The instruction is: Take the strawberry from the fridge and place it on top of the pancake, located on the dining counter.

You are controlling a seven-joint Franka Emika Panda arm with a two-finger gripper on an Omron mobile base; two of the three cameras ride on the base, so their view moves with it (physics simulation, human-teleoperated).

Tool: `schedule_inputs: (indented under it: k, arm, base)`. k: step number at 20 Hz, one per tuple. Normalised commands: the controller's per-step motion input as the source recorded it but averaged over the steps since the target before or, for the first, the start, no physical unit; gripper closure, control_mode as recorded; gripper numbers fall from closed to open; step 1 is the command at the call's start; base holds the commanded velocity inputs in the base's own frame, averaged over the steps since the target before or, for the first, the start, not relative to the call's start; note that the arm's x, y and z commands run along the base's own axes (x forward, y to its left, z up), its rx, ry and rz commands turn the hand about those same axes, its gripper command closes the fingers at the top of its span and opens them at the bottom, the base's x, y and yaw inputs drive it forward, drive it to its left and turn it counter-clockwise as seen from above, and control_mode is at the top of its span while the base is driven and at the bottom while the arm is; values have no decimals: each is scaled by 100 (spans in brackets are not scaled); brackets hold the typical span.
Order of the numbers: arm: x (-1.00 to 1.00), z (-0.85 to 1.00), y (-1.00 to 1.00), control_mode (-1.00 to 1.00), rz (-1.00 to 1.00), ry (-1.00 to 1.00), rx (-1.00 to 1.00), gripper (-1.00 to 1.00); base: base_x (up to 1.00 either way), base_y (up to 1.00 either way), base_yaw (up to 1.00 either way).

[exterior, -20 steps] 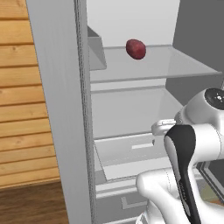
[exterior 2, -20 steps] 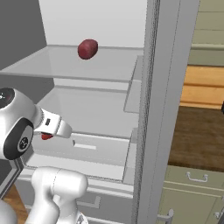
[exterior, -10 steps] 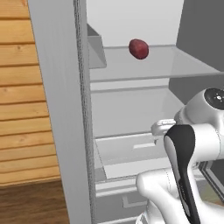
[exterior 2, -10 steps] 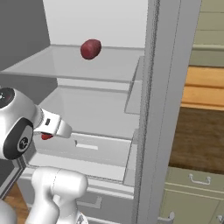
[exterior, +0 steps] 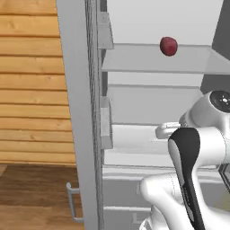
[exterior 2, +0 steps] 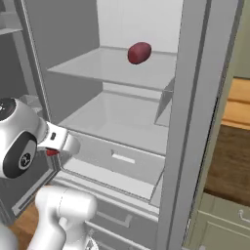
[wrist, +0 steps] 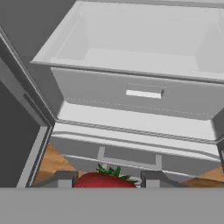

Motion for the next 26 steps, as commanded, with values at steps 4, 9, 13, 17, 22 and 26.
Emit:
schedule_inputs:
  k: [4,9,13,17,22,26]
  arm:
    - [0,0,0,100,0,0,0,100]
    - [0,0,0,100,0,0,0,100]
    - [0,0,0,100,0,0,0,100]
    - [0,0,0,100,0,0,0,100]
    - [0,0,0,100,0,0,0,100]
    - [0,0,0,100,0,0,0,100]
  base:
    - [-40,7,76]
    - [-73,-3,70]
    - [-68,14,78]
    - [-43,43,87]
    - [-49,34,87]
    - [-19,32,77]
